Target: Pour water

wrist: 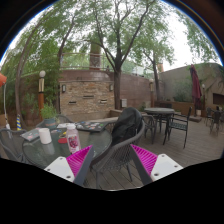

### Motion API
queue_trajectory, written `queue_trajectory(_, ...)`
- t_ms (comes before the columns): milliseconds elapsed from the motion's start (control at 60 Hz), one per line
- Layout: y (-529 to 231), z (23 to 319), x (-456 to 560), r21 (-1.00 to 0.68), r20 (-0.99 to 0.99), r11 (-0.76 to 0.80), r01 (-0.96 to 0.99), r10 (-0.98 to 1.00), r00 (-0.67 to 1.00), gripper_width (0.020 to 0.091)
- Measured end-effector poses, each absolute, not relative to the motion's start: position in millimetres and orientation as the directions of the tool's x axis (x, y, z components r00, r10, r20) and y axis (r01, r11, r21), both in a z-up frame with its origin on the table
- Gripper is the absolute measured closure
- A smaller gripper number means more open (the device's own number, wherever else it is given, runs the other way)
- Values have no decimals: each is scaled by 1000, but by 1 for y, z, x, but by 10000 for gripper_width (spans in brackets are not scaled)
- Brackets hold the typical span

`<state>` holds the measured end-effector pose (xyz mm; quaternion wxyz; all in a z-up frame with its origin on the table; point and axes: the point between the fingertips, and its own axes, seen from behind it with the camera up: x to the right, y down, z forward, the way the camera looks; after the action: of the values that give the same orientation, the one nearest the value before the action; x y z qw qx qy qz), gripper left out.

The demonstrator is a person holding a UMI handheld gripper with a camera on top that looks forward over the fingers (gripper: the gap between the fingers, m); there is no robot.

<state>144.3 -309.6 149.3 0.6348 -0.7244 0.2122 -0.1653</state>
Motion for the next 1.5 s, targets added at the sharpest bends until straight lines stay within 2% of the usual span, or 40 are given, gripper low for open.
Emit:
queue_trajectory(167, -305, 144, 150, -988, 2, -132, -77, -517, 856, 277)
queue_trajectory(317, -281, 138, 133, -990, -15, -121, -73, -426, 904, 278)
queue_trajectory(483, -217, 113, 100, -989, -79, -96, -116, -328, 941, 275)
queue_trajectory(700, -120, 89, 78, -995, 68, -95, 43, -272, 960, 283)
queue_trajectory(883, -54, 72, 70, -995, 50, -95, 24, -286, 957, 287)
queue_trajectory(1050, -27, 77, 75, -995, 81, -77, 59, -323, 943, 291)
queue_trajectory(1083, -23, 77, 80, -995, 84, -76, 63, -318, 944, 318)
queue_trajectory(1100, -22, 76, 78, -995, 85, -77, 63, -315, 945, 356)
queue_trajectory(1150, -22, 73, 77, -994, 90, -93, 63, -332, 939, 529)
queue_trajectory(1233, -23, 73, 72, -994, 94, -91, 66, -349, 932, 540)
queue_trajectory(1383, -25, 76, 68, -987, 148, -108, 117, -352, 924, 611)
queue_trajectory(1433, -24, 78, 67, -979, 190, -138, 150, -352, 916, 649)
queue_trajectory(1500, -21, 88, 67, -952, 298, -181, 248, -348, 889, 651)
